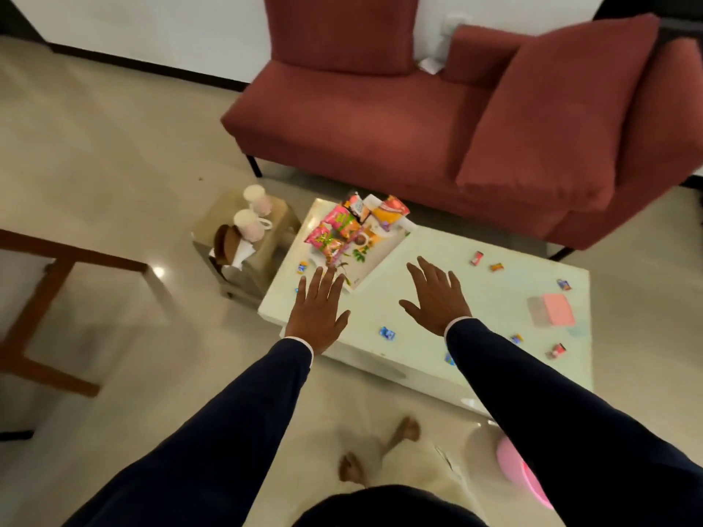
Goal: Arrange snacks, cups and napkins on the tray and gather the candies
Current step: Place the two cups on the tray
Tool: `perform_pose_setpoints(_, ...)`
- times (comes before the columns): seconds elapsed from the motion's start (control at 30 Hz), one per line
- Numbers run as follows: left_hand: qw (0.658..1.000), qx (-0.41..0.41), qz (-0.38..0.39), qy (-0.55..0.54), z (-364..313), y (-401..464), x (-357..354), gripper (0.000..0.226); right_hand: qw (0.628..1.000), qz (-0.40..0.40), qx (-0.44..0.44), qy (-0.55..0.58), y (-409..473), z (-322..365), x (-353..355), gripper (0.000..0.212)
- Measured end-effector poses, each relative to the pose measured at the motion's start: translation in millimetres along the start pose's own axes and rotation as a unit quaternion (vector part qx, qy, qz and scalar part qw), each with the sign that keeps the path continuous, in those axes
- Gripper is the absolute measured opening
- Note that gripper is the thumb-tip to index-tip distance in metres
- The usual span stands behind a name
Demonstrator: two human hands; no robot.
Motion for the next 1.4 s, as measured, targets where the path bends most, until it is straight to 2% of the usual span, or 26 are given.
perform_pose_setpoints(0.4, 0.985, 0.166, -0.013, -0.047, 186.8, -2.1, 16.2, 0.071, 0.989, 0.017, 0.148, -0.021, 156.2, 194.7, 28.9, 0.077)
perform_pose_setpoints(0.63, 0.969, 0.222, -0.022, -0.102, 278.8, 17.0, 12.4, 0.072, 0.979, 0.033, 0.199, -0.040, 242.1, 294.9, 34.1, 0.076)
perform_pose_setpoints(0.83, 0.971, 0.199, 0.013, -0.133, 366.4, 52.5, -14.0, 0.073, 0.986, 0.048, 0.161, -0.013, 306.0, 369.6, 18.5, 0.071)
perform_pose_setpoints(1.03, 0.978, 0.115, 0.066, -0.160, 470.0, 119.9, -77.6, 0.075, 0.994, 0.072, 0.080, -0.026, 390.4, 436.3, -27.5, 0.066)
perform_pose_setpoints(1.2, 0.981, 0.079, 0.053, -0.170, 528.8, 179.0, -117.3, 0.083, 0.996, 0.088, 0.032, 0.007, 465.6, 480.1, -59.9, 0.067)
perform_pose_setpoints(1.4, 0.986, 0.031, 0.047, -0.160, 553.9, 216.7, -150.6, 0.096, 0.992, 0.120, 0.029, -0.012, 514.6, 498.8, -103.7, 0.088)
Point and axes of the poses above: each hand's wrist, its own y-axis towards the middle knuckle, its own x-axis out of the back of the hand, z = x × y, the point moved 1 cm from there along y, towards the middle knuckle, and after that the axes turned 15 degrees about -x, right-handed, at the moved point
